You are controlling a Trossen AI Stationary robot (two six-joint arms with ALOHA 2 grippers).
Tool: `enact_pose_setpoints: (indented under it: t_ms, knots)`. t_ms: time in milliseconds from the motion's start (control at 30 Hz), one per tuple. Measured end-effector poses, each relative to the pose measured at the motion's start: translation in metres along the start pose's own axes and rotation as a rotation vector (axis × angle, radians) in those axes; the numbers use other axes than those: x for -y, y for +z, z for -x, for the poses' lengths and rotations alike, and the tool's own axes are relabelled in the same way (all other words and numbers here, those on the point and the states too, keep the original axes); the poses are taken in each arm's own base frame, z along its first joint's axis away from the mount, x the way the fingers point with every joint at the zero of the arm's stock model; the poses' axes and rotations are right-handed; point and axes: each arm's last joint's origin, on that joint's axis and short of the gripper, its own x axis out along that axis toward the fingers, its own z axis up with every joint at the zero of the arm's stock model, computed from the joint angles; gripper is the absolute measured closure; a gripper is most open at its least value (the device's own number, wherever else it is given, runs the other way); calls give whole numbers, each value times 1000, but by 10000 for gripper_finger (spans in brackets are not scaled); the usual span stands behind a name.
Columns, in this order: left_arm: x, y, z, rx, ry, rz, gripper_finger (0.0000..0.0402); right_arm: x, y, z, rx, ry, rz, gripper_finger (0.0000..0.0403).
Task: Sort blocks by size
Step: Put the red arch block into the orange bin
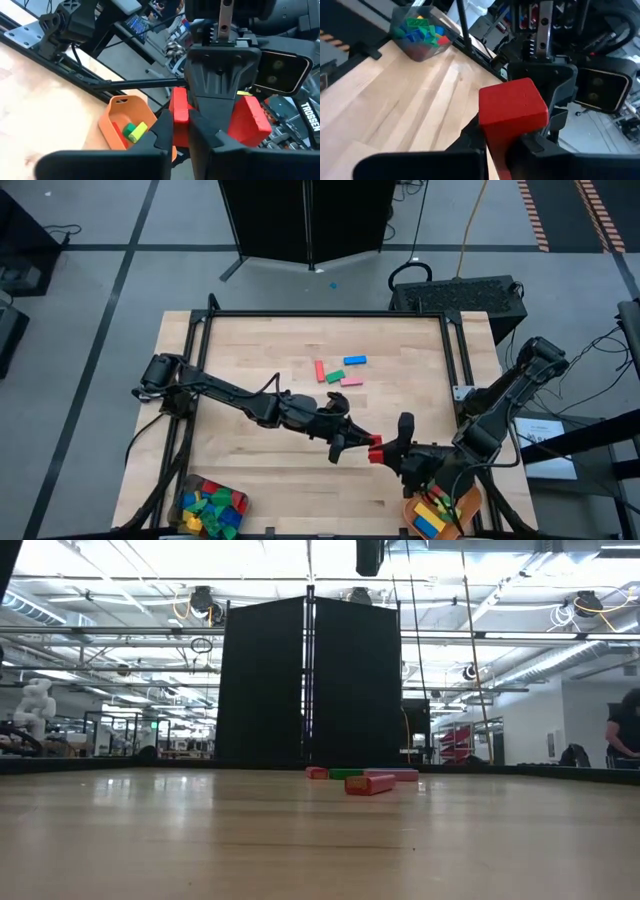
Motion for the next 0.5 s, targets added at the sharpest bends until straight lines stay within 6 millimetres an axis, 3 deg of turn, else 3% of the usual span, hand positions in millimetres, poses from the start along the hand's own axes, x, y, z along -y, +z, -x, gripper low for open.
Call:
enact_pose_setpoints:
  t_ms: [200, 333, 500]
  knots:
    - [-1, -1, 0, -15, -2, -65, 306, -8, -2, 9, -13, 31, -151, 375]
    - [-1, -1, 0, -92, -91, -71, 262, -18, -12, 22, -81, 71, -257, 375]
    - [-3, -4, 1, -150, -113, -127, 222, -33, -26, 47, -220, 221, -465, 375]
